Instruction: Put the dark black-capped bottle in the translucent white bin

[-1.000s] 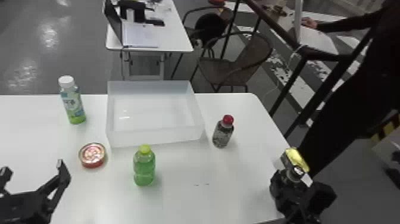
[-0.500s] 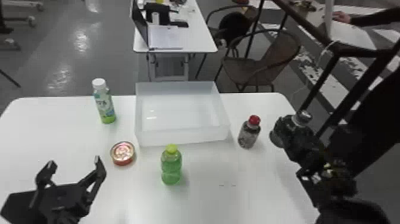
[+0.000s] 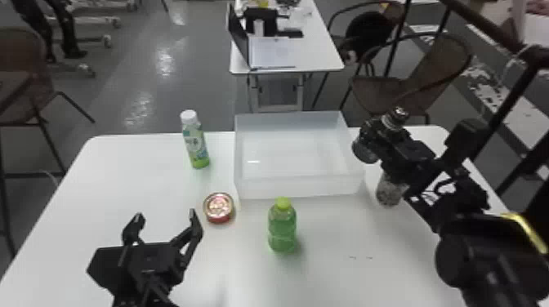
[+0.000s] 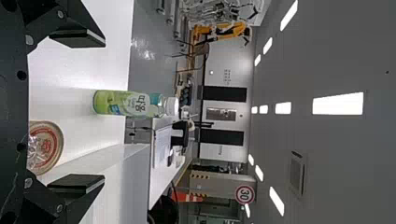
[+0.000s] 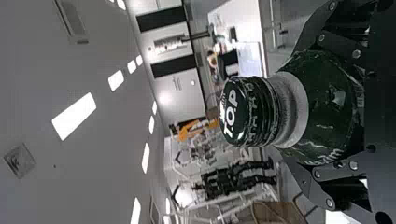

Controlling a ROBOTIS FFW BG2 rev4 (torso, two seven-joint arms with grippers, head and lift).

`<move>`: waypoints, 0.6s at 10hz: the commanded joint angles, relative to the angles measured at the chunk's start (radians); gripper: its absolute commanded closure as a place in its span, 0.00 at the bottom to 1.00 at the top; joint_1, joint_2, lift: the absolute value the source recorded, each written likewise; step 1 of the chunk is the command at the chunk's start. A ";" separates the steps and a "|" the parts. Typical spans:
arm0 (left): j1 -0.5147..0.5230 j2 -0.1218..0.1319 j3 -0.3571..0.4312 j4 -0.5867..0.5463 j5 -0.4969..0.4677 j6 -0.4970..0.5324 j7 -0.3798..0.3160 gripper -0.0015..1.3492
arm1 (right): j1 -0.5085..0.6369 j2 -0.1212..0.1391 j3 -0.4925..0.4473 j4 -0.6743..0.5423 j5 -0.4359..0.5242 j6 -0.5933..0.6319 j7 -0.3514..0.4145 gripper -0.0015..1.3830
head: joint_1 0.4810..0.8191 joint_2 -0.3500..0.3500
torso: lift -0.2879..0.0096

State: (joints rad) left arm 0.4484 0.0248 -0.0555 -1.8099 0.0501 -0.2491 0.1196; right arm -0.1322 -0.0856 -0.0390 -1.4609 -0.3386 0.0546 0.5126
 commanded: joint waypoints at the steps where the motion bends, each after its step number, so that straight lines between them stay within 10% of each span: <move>1: -0.004 -0.003 -0.001 0.004 0.004 0.001 0.000 0.19 | -0.098 0.001 0.050 0.194 -0.002 -0.056 0.063 0.51 | 0.63 0.57 | 0.75; 6: -0.025 0.006 -0.014 0.014 0.013 0.013 0.000 0.19 | -0.300 0.001 0.088 0.628 -0.039 -0.236 0.150 0.47 | 0.63 0.61 | 0.75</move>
State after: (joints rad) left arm 0.4257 0.0321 -0.0686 -1.7980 0.0626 -0.2363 0.1197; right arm -0.4122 -0.0832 0.0493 -0.8644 -0.3773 -0.1669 0.6623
